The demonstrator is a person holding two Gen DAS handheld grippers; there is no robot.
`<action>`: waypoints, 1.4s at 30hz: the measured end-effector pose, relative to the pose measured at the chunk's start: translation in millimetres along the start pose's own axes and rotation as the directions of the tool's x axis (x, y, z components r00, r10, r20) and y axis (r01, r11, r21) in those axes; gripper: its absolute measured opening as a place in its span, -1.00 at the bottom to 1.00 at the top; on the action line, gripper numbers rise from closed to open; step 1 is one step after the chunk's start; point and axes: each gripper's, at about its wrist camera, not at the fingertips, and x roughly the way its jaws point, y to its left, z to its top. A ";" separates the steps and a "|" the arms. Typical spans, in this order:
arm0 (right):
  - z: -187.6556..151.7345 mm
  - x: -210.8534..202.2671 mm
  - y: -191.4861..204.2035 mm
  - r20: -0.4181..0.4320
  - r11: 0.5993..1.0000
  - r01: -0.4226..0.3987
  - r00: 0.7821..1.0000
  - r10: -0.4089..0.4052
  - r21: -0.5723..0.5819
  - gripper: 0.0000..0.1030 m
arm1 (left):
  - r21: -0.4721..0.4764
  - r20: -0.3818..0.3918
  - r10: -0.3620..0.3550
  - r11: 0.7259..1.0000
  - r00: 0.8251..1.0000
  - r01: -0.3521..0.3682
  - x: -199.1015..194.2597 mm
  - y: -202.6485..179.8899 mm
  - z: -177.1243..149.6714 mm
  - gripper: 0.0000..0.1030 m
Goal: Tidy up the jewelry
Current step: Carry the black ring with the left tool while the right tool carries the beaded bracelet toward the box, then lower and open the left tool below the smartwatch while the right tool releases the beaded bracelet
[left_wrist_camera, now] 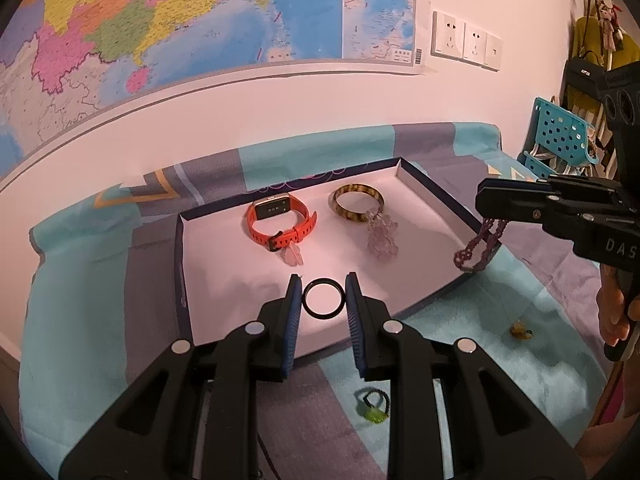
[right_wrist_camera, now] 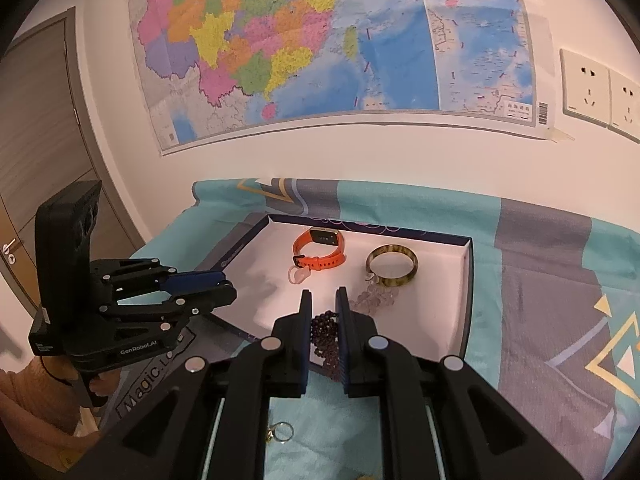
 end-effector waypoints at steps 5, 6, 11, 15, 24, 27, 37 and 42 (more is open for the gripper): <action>5.0 9.1 -2.5 -0.003 1.000 -0.001 1.000 0.001 0.003 -0.80 | -0.005 -0.005 0.002 1.000 1.000 -0.002 8.0 1.7 5.2 -0.56; 5.0 9.1 -2.5 -0.003 1.000 -0.001 1.000 0.001 0.002 -0.80 | -0.005 -0.008 0.004 1.000 1.000 -0.004 9.9 2.0 5.8 -0.56; 9.2 17.7 -4.0 -0.007 1.000 0.000 1.000 0.000 -0.001 -0.80 | -0.014 -0.020 0.007 1.000 1.000 -0.008 18.3 4.0 6.6 -0.56; 10.0 24.0 -6.4 -0.015 1.000 0.000 1.000 0.000 0.005 -0.80 | -0.016 -0.025 0.013 1.000 1.000 -0.014 22.9 5.6 7.7 -0.56; 10.0 40.7 -10.0 -0.041 1.000 -0.006 0.999 0.007 0.020 -0.80 | -0.054 -0.045 0.000 0.999 0.999 -0.002 36.5 13.2 10.7 -0.56; 10.8 45.0 -10.1 -0.048 1.000 -0.009 0.999 0.010 0.022 -0.80 | -0.058 -0.053 0.003 0.998 0.999 -0.006 42.1 13.7 11.0 -0.56; 12.5 59.1 -13.7 -0.068 0.999 -0.019 0.997 0.021 0.035 -0.80 | -0.073 -0.077 0.008 0.997 0.997 -0.014 57.1 14.5 12.2 -0.56; 13.5 64.7 -13.8 -0.076 0.999 -0.019 0.997 0.022 0.036 -0.80 | -0.083 -0.085 0.009 0.996 0.996 -0.016 62.9 15.3 12.8 -0.56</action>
